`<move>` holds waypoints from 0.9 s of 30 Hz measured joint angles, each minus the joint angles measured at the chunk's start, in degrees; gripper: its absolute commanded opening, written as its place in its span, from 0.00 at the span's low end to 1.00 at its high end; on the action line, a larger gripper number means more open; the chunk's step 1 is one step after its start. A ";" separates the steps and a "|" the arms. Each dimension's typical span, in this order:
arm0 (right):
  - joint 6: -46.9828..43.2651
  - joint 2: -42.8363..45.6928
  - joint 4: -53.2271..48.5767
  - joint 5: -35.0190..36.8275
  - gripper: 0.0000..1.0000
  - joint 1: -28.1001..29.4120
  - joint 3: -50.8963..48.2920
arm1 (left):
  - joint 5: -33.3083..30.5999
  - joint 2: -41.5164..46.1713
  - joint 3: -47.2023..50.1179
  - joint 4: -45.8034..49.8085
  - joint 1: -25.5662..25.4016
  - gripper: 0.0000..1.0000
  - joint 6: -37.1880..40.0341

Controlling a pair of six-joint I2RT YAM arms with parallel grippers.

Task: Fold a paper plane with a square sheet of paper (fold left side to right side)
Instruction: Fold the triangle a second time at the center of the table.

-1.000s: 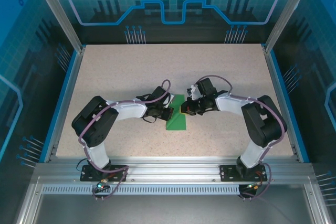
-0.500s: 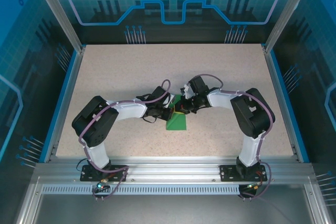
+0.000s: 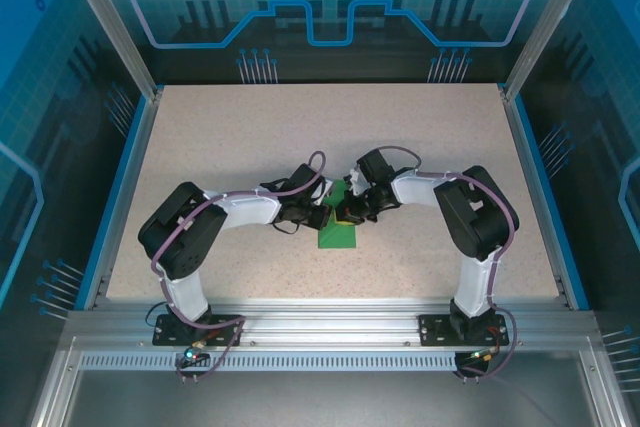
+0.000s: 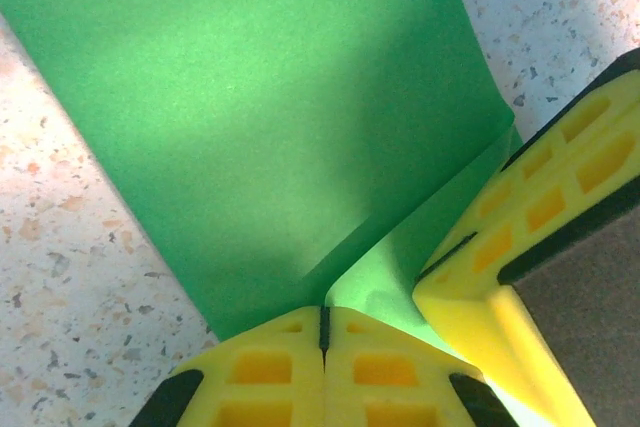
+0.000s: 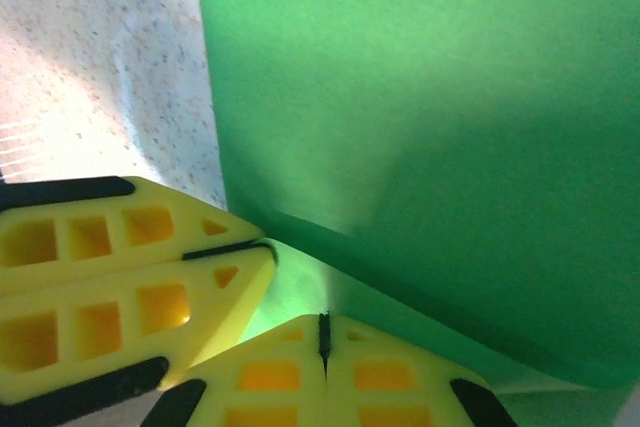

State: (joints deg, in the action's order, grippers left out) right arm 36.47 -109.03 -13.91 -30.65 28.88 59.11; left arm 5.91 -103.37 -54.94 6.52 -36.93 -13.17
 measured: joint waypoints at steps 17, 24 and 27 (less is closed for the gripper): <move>-1.57 -0.17 -2.14 2.01 0.00 0.09 0.48 | -0.96 2.34 -0.09 2.97 -0.20 0.21 -0.02; -1.57 -0.17 -2.14 2.10 0.00 0.09 0.48 | -2.47 9.77 -0.09 6.99 -0.20 0.25 0.13; -1.57 -0.17 -2.14 2.10 0.00 0.09 0.48 | 0.26 11.41 0.07 7.43 -0.20 0.24 -0.02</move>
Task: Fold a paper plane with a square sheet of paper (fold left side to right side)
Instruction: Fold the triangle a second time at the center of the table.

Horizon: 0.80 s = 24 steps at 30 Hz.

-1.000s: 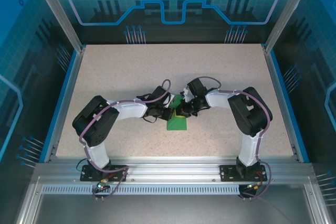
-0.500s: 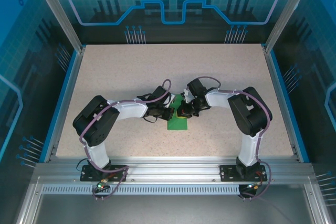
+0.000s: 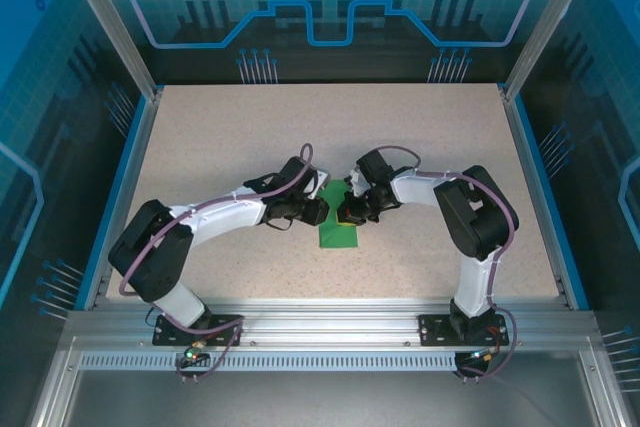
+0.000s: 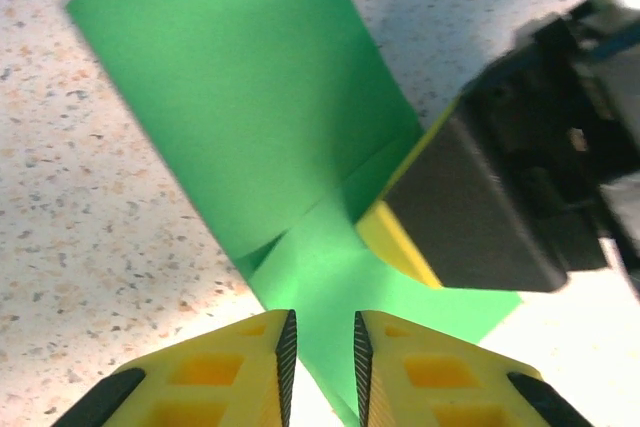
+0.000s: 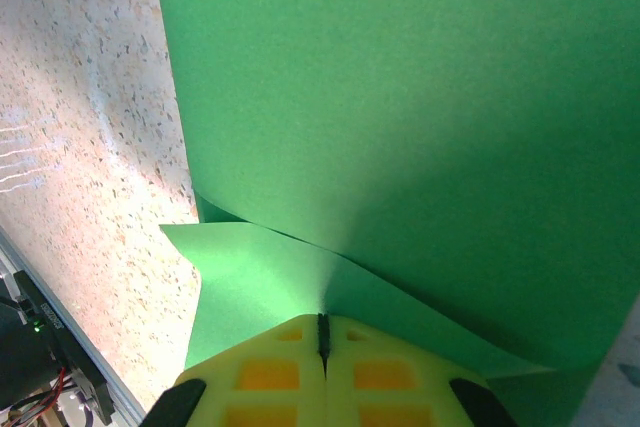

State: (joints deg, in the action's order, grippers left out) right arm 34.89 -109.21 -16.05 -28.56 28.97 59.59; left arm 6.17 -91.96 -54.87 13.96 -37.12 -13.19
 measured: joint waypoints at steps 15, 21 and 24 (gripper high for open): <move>0.00 0.00 0.00 0.00 0.00 0.00 0.00 | 21.00 -4.59 3.52 -4.68 0.00 0.23 -3.45; 0.00 0.00 0.00 0.00 0.00 0.00 0.00 | 21.57 -8.15 3.50 -5.38 0.00 0.23 -3.45; 0.00 0.00 0.00 0.00 0.00 0.00 0.00 | 21.51 -8.39 3.50 -5.68 0.00 0.23 -3.58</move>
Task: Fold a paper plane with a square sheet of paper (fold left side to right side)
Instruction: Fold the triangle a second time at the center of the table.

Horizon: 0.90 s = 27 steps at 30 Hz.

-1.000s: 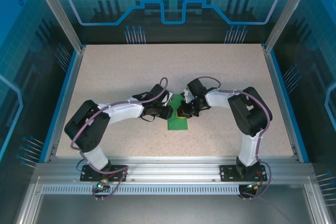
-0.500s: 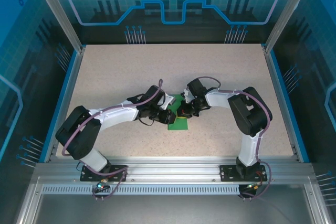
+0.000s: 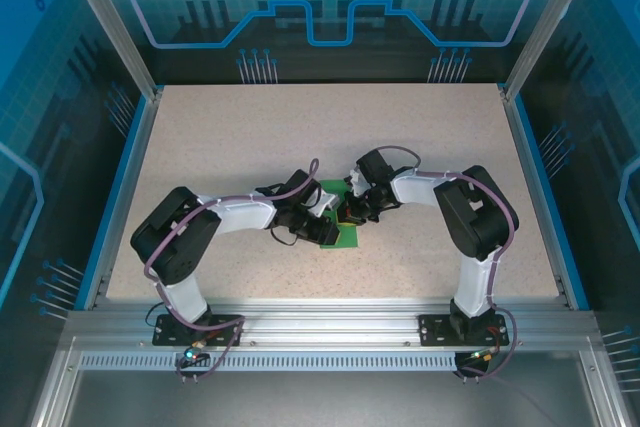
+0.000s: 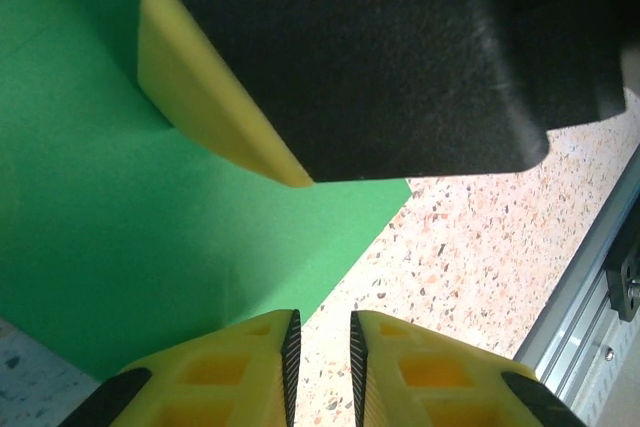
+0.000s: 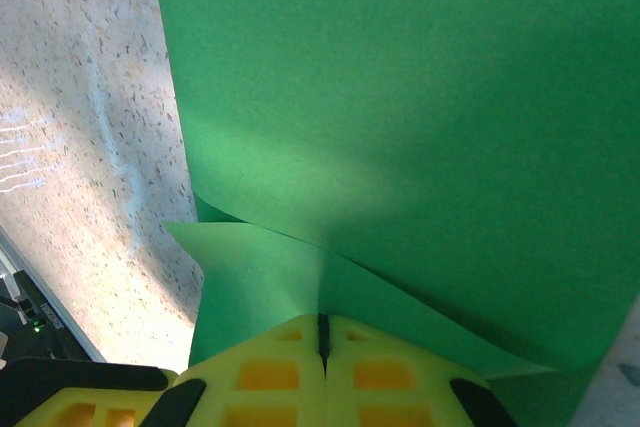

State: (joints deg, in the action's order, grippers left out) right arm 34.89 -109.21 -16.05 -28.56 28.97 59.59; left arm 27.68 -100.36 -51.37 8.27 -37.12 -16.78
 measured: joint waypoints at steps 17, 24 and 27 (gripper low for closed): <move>-0.46 0.00 -0.63 0.09 0.00 -0.02 0.15 | -2.40 0.00 1.73 -1.95 0.00 0.20 -1.38; -0.48 0.00 -1.16 0.26 0.00 -0.02 0.42 | -3.34 0.00 2.82 -2.71 0.00 0.18 -1.79; -0.48 0.00 -1.44 0.28 0.00 -0.02 0.44 | -3.67 0.00 3.41 -3.23 0.00 0.16 -2.34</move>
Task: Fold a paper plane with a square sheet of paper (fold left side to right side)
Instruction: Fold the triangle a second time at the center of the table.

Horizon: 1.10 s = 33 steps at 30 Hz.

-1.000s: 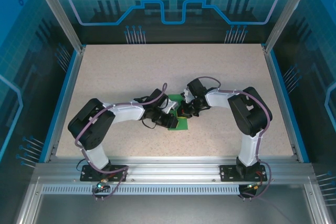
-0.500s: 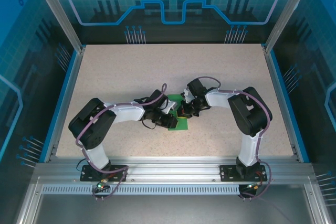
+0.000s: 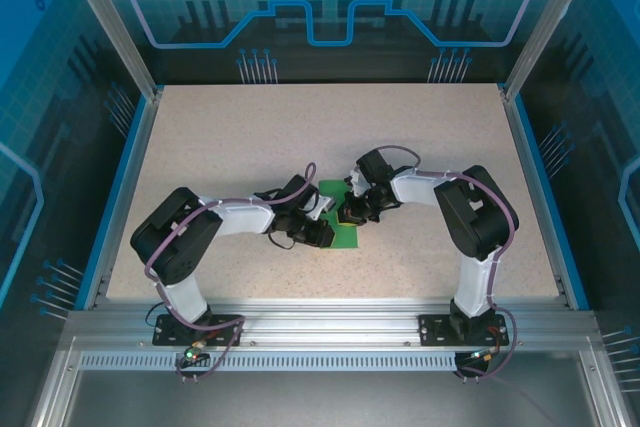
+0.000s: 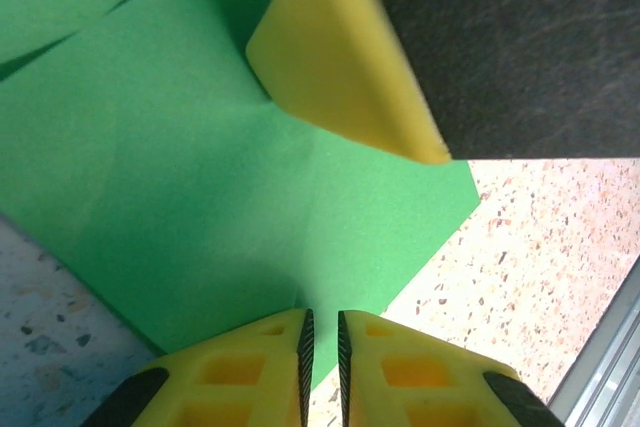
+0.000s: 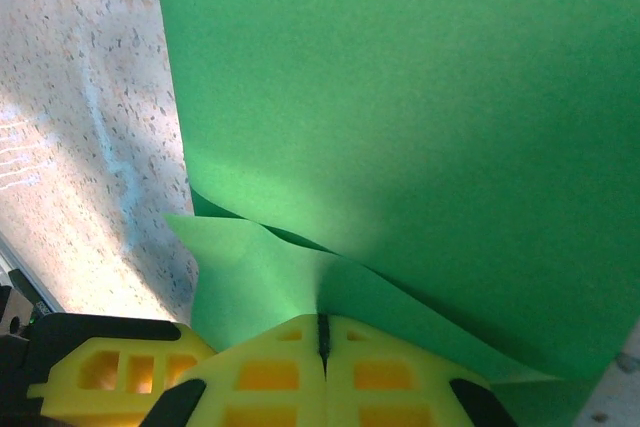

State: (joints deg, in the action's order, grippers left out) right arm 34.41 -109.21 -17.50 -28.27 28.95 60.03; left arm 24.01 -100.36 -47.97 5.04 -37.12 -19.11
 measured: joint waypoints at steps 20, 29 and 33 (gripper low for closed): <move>-1.05 0.00 -0.72 -0.02 0.00 -0.13 0.09 | -2.36 6.03 6.56 -0.28 0.24 0.10 -1.60; -1.05 0.00 -0.72 -0.04 0.00 -0.13 0.09 | -2.14 10.12 5.44 2.82 0.52 0.12 -1.57; -1.03 0.00 -0.70 -0.04 0.00 -0.13 0.09 | -1.29 9.44 3.34 2.60 0.59 0.13 -1.55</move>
State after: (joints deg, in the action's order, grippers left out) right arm 33.39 -109.21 -18.20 -28.32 28.82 60.12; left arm 22.72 -90.91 -44.62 7.64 -36.53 -20.67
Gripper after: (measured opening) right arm 0.044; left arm 0.129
